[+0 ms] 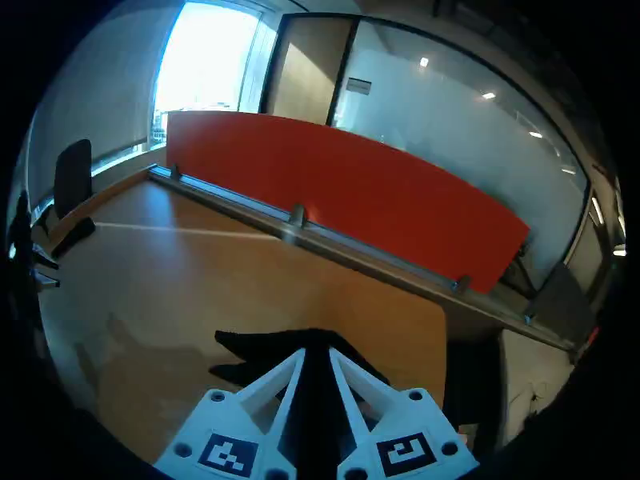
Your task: Fold towel
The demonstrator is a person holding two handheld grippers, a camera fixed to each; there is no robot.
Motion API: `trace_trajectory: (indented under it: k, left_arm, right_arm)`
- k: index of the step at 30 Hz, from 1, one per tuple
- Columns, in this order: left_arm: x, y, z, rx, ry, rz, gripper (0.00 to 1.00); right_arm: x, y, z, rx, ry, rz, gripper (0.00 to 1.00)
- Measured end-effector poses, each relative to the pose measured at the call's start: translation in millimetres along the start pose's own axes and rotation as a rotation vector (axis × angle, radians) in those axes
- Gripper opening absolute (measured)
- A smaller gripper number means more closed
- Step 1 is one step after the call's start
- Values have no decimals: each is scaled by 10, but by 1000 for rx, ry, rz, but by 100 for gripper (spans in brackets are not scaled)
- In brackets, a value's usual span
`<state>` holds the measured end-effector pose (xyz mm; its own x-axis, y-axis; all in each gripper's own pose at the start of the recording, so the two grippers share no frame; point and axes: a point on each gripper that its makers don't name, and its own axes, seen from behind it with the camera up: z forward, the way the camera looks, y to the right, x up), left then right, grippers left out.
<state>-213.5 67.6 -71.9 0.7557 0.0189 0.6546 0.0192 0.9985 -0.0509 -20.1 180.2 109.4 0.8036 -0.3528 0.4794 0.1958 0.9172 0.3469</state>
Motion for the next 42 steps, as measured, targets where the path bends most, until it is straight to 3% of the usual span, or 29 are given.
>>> trace_trajectory:
  k: [8,21,29,42]
  left_arm:
    - [0,17,2,7,-4,3,94]
    - [18,58,2,5,-8,13,94]
    - [30,77,2,-4,-9,19,94]
    - [51,109,-3,-17,-8,24,94]
  right_arm:
    - [-58,233,74,-20,-23,6,5]
    - [-260,303,66,-20,-52,24,5]
    - [-547,316,-106,-19,-89,39,5]
    - [-1375,218,-478,-34,-197,109,5]
